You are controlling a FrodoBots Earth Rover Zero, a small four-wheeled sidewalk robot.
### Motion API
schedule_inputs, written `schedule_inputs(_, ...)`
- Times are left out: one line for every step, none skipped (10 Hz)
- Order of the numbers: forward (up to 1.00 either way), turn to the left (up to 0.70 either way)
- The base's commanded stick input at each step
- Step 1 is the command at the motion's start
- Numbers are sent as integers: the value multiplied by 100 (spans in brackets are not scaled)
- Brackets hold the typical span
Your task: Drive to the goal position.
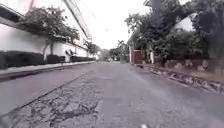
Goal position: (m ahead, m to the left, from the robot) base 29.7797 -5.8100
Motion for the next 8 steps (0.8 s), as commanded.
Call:
schedule_inputs(100, 1)
schedule_inputs(100, 1)
schedule_inputs(100, 1)
schedule_inputs(100, 1)
schedule_inputs(100, 1)
schedule_inputs(100, 1)
schedule_inputs(100, 1)
schedule_inputs(100, 1)
